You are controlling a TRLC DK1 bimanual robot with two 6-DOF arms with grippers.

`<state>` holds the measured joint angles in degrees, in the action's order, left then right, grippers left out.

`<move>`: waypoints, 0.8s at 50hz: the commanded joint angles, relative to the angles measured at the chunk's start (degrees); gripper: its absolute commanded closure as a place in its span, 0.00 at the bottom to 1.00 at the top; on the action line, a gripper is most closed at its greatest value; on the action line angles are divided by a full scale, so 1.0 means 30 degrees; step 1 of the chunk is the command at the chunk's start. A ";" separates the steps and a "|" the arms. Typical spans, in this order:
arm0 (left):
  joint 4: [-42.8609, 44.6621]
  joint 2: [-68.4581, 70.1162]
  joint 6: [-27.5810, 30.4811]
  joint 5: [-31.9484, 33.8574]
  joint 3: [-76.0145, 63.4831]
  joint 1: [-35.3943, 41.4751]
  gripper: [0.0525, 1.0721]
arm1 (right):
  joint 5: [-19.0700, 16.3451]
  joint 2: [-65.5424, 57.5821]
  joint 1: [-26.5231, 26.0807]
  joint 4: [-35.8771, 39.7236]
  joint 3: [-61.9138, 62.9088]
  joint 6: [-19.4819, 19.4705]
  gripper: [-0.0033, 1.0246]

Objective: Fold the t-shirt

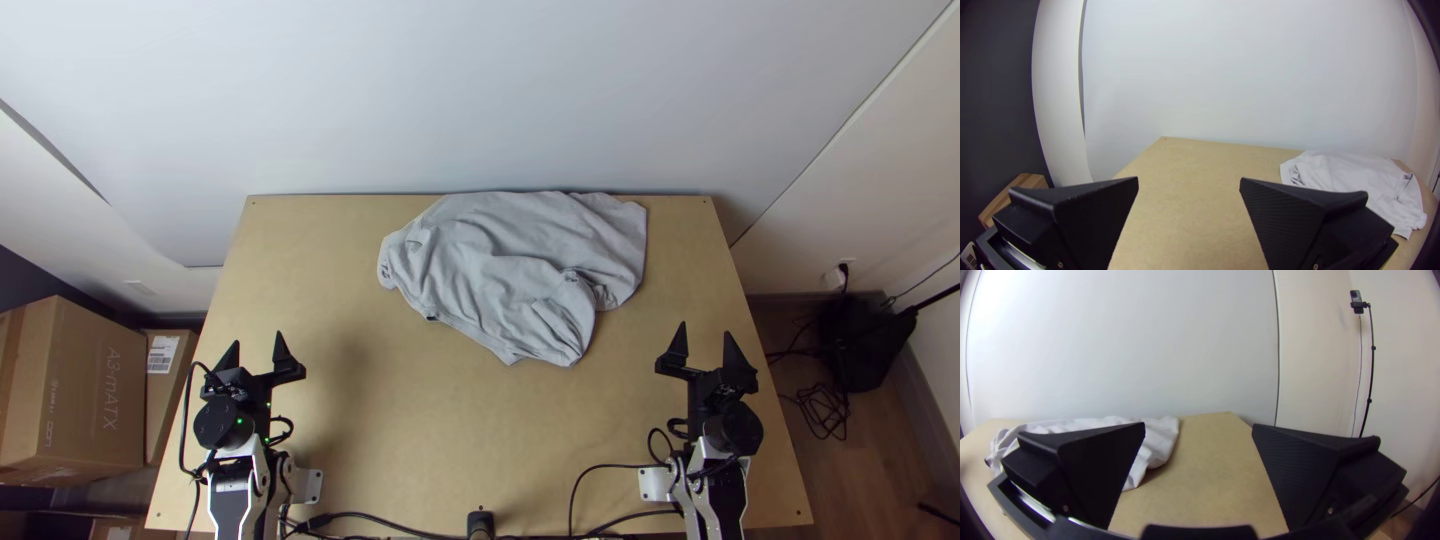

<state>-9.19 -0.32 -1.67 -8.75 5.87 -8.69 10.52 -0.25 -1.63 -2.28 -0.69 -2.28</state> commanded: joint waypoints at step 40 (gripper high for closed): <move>-0.0130 0.0106 -0.0292 0.0340 -0.0872 -0.0004 0.04 | 0.0066 0.0172 0.0426 0.0205 0.0171 -0.0088 0.04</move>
<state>-9.21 -0.32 -1.91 -8.12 5.87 -8.36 10.52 -0.25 -0.95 -2.28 -0.69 -2.31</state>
